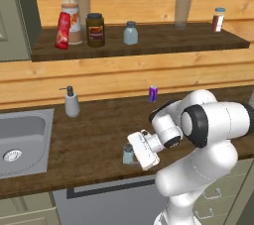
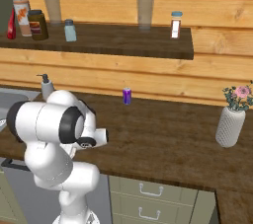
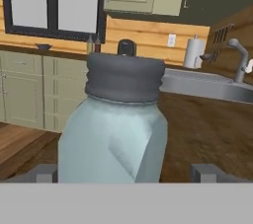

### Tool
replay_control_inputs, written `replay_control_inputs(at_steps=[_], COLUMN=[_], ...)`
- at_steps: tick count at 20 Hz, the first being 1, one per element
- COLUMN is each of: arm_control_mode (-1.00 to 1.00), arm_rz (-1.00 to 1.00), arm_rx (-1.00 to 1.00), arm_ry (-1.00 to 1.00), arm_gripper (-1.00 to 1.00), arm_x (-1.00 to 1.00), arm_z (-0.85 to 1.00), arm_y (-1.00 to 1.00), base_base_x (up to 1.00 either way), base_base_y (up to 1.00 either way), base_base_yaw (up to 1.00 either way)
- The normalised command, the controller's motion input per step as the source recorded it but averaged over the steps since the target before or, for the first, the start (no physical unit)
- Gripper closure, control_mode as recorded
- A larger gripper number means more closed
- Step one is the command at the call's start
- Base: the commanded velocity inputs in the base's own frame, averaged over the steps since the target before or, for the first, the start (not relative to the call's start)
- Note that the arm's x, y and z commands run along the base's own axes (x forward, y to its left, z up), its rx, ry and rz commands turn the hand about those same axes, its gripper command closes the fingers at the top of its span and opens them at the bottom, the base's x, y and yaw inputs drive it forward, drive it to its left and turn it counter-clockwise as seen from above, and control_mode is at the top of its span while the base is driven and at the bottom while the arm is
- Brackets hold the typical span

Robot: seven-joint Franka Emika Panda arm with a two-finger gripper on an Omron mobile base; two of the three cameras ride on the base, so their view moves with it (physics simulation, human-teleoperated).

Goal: Put the shaker and condiment bottle from the counter next to their counterparts in the cabinet.

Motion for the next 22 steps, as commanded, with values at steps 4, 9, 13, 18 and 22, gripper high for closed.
replay_control_inputs(at_steps=[4, 9, 13, 18, 22], arm_control_mode=[-1.0, -1.0, -1.0, -1.0, -1.0], arm_rz=[-0.01, 0.0, -0.17, -0.34, -0.36], arm_rx=[0.0, 0.01, 0.01, -0.01, -0.13], arm_ry=[0.01, 0.0, 0.0, 0.08, 0.12], arm_gripper=[1.0, 1.0, 1.0, 1.0, 1.0], arm_x=[0.0, 0.0, -0.08, -0.27, -0.35], arm_z=[-0.01, 0.0, 0.56, 0.99, 0.91], arm_y=[0.2, 0.0, 0.0, -0.05, -0.02], base_base_x=[0.0, 0.0, 0.0, 0.0, 0.0], base_base_y=[0.0, 0.0, 0.0, 0.0, 0.0], base_base_yaw=[0.0, 0.0, 0.0, 0.0, 0.0])
